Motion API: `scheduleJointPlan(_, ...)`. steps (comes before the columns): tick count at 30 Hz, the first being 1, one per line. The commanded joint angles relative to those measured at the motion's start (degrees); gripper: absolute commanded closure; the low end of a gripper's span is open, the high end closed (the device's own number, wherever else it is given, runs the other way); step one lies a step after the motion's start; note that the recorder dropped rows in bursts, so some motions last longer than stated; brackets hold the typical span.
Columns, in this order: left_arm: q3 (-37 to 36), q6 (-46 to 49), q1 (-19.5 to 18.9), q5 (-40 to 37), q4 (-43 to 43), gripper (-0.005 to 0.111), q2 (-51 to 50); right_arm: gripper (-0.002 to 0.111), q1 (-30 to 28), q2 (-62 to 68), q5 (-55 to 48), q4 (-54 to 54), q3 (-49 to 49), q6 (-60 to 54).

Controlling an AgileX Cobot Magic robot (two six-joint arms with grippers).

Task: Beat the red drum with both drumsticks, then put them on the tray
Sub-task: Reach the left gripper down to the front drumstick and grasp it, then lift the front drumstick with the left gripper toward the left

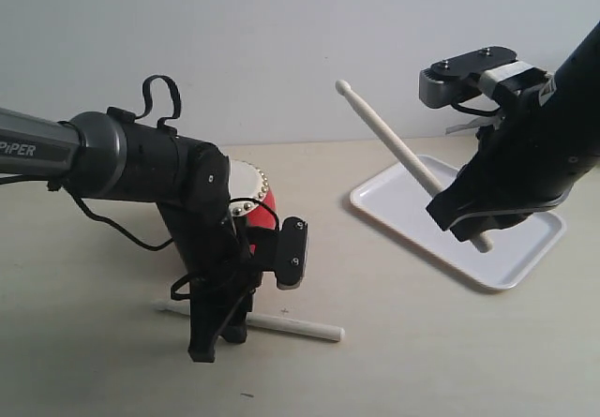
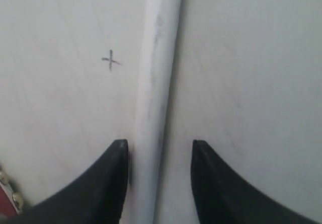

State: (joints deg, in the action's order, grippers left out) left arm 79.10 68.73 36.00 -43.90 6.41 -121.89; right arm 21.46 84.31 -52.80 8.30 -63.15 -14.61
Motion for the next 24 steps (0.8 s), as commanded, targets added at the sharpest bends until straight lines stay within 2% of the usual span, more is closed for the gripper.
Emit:
scheduleJointPlan(1, 0.16, -0.42, -0.20, -0.49, 0.55, 0.076, -0.33, 0.108, -0.16, -0.30, 0.68, -0.20, 0.06, -0.59)
scheduleJointPlan(5, 0.16, -0.19, -0.08, -0.49, 1.47, 0.095, 1.44, 0.108, -0.16, -0.30, 0.78, -0.16, 0.06, -0.59)
scheduleJointPlan(8, 0.16, -0.19, -0.08, -0.86, 1.47, 0.104, 3.50, 0.108, -0.16, -0.30, 1.12, -0.06, 0.06, -0.59)
scheduleJointPlan(17, 0.16, 5.08, -0.08, -9.60, 1.34, 0.106, 10.77, 0.108, -0.16, -0.30, 0.99, -0.06, 0.06, -0.44)
scheduleJointPlan(20, -0.38, 10.92, 0.02, -13.81, -0.35, 0.106, 14.20, 0.108, -0.16, -0.30, 0.86, 0.50, 0.06, -0.44)
scheduleJointPlan(24, -3.71, 23.14, 0.02, -16.60, -3.08, 0.106, 19.07, 0.108, -0.16, -0.30, 0.46, 0.63, 0.06, -0.44)
